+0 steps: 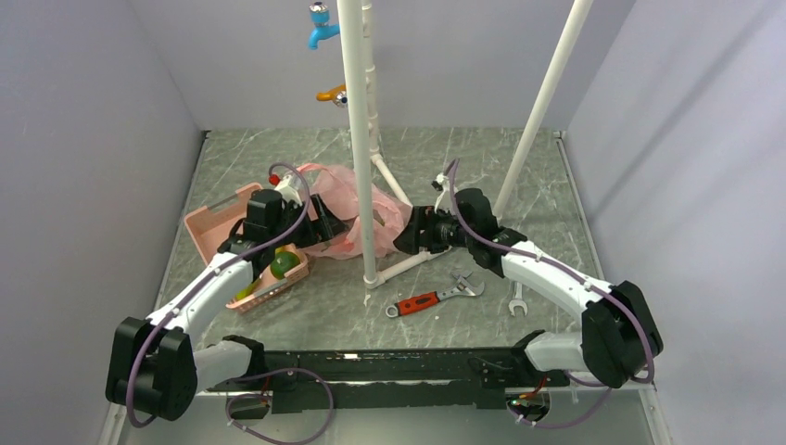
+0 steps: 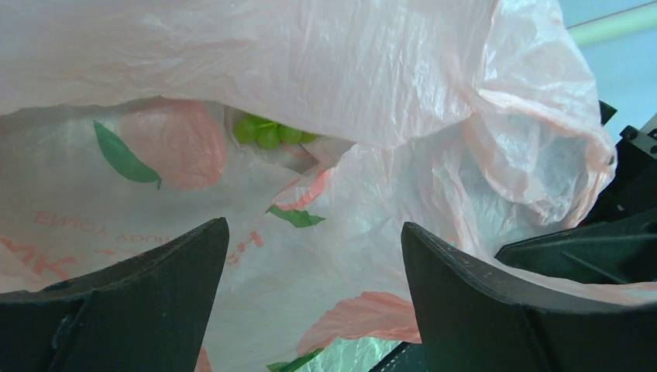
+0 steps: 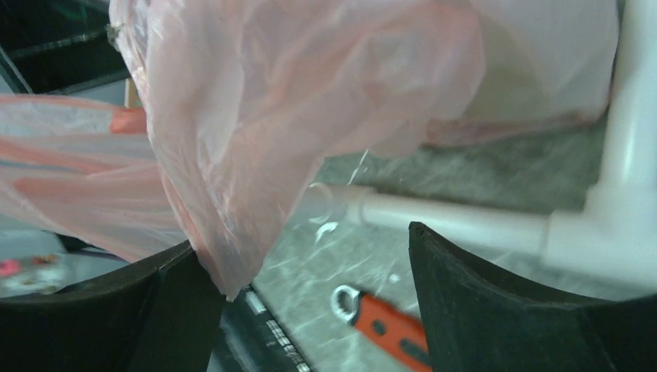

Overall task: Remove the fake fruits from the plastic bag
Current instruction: Adjust the plastic bag at the center of the board.

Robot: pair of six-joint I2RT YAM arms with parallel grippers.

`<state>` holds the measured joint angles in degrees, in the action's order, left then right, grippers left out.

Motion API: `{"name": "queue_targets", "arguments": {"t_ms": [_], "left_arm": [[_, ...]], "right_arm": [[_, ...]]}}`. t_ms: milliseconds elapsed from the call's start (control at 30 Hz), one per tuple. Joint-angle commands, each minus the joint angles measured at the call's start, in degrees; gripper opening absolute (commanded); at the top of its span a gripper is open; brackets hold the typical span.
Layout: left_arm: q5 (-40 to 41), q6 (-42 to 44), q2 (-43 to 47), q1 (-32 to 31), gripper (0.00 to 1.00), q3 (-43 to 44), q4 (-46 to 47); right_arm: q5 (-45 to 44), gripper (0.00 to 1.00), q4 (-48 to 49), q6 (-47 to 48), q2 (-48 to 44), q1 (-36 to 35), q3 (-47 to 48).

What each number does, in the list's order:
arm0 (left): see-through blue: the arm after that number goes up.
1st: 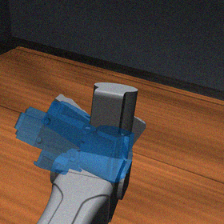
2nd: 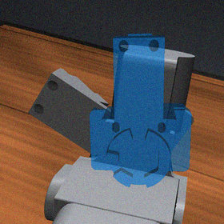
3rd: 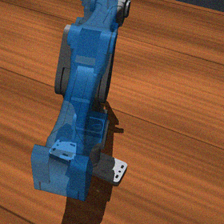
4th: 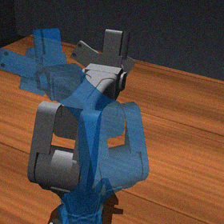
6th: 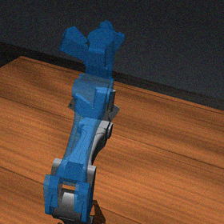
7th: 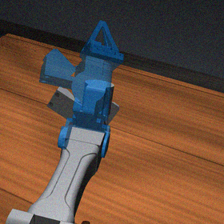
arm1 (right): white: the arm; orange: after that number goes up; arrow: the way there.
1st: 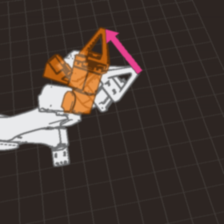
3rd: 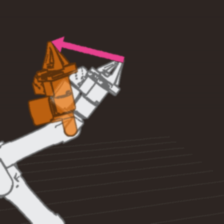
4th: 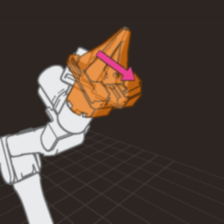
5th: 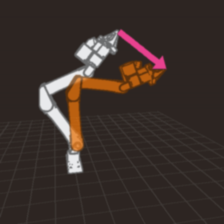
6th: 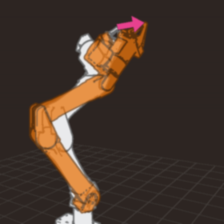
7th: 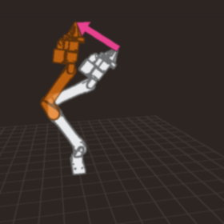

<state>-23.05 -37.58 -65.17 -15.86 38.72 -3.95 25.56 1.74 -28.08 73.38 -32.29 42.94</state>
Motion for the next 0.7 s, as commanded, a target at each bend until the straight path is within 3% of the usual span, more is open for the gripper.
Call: {"name": "queue_targets", "arguments": {"t_ms": [0, 167, 300, 433, 500, 633, 667], "left_arm": [[-1.4, 0.6, -0.9, -1.9, 0.86, 1.5, 3.1], [-0.5, -1.5, -1.0, -3.9, 0.84, -0.2, 5.8], [0.8, -1.5, -1.2, -4.4, 0.84, -0.3, 5.1], [2.0, -2.0, -0.9, -4.9, 0.84, -1.1, 5.8], [2.5, -2.3, -0.9, -5.3, 0.84, -1.3, 6.0], [3.0, -2.7, -0.9, -5.9, 0.85, -1.0, 6.1], [3.1, -2.6, -0.8, -5.9, 0.85, -1.0, 6.1]], "right_arm": [[-4.2, 0.84, -11.9, -20.1, 0.4, -0.1, 7.7], [-7.9, 0.86, -24.5, -36.8, 3.6, -0.3, 14.3], [-5.3, 0.87, -18.8, -49.2, 2.6, -1.3, 13.9], [-11.2, 0.92, -21.3, -52.4, 3.0, -4.0, 20.1], [-10.1, 0.91, -20.6, -54.4, 4.2, -4.4, 21.2], [-9.6, 0.83, -18.4, -60.3, 5.5, -6.0, 19.3], [-10.0, 0.76, -17.6, -61.5, 5.4, -6.4, 18.5]]}}
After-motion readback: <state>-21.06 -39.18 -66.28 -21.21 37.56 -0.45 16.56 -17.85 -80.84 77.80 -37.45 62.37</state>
